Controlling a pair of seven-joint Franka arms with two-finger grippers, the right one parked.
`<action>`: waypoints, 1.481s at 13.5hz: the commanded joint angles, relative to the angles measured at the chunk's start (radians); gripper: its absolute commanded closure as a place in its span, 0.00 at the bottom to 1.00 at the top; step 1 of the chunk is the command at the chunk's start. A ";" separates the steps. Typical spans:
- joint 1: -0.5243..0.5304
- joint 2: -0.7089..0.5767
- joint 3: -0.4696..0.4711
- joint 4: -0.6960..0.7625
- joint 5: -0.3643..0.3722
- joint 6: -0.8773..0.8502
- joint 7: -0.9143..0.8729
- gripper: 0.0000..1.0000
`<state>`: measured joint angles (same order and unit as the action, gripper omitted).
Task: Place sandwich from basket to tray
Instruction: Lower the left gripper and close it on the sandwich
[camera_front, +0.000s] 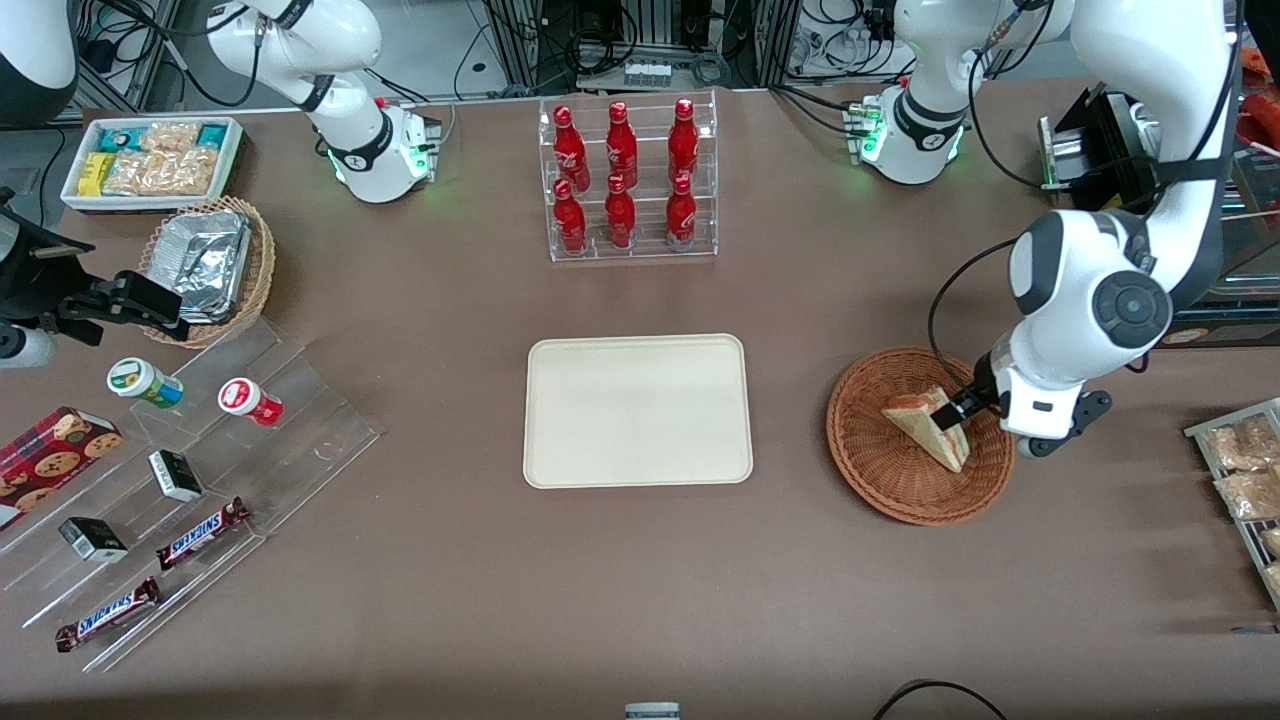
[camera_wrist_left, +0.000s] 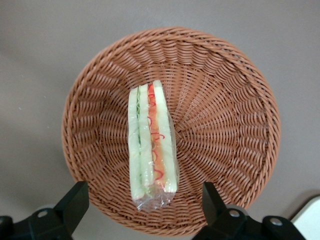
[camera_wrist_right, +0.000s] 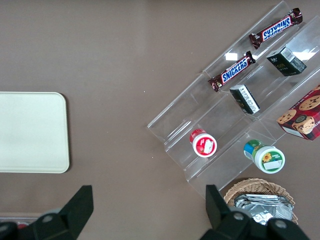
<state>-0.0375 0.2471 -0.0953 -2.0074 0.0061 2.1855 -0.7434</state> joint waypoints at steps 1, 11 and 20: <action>-0.005 0.032 -0.003 0.019 0.015 0.014 -0.051 0.00; -0.005 0.144 -0.015 0.013 0.017 0.082 -0.129 0.19; -0.002 0.118 -0.015 0.028 0.034 0.016 -0.160 1.00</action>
<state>-0.0379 0.3888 -0.1114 -2.0009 0.0104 2.2502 -0.8904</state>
